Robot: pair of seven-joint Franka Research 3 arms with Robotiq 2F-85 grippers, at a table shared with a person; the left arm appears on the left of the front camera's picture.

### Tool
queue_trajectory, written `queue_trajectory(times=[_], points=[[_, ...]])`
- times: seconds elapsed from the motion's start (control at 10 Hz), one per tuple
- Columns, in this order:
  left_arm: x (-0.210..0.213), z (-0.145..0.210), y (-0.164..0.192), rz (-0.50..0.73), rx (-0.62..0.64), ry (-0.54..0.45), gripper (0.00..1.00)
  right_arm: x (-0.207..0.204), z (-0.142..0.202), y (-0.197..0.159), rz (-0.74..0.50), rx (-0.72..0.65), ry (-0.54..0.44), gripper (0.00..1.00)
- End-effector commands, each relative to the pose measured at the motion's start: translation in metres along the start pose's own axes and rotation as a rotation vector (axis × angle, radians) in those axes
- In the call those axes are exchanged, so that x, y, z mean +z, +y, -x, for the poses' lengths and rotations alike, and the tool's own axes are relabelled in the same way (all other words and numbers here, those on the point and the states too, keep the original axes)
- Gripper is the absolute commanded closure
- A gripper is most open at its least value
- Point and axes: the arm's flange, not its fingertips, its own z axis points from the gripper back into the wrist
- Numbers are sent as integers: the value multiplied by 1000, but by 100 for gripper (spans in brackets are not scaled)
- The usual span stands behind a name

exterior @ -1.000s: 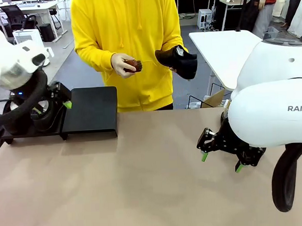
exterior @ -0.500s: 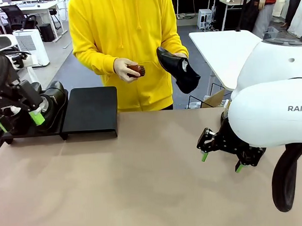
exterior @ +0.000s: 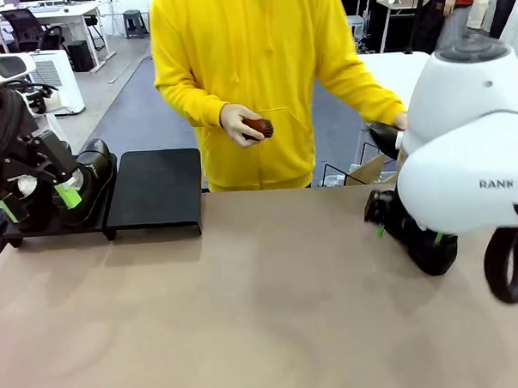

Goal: Organize the shoes by placing them on the stand.
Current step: Pick up one Shoe and place it in the middle of the table.

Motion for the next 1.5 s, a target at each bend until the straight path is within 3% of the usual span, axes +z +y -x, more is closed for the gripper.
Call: queue_trajectory(times=[0.0,0.3,0.5,0.8,1.1,1.2,1.4], points=[[-2,6,4,-2,-15,-1,0,-3,-41,16,-25,66,-60,0],[-2,6,4,-2,-15,-1,0,20,27,17,-45,145,126,0],[-2,6,4,-2,-15,-1,0,27,49,2,-68,153,121,0],[-2,6,4,-2,-15,-1,0,28,68,-3,-62,158,152,0],[-2,6,4,-2,-15,-1,0,22,60,-3,-69,166,235,0],[-2,6,4,-2,-15,-1,0,25,68,-2,-42,145,159,0],[-2,6,4,-2,-15,-1,0,25,68,-2,-42,145,159,0]])
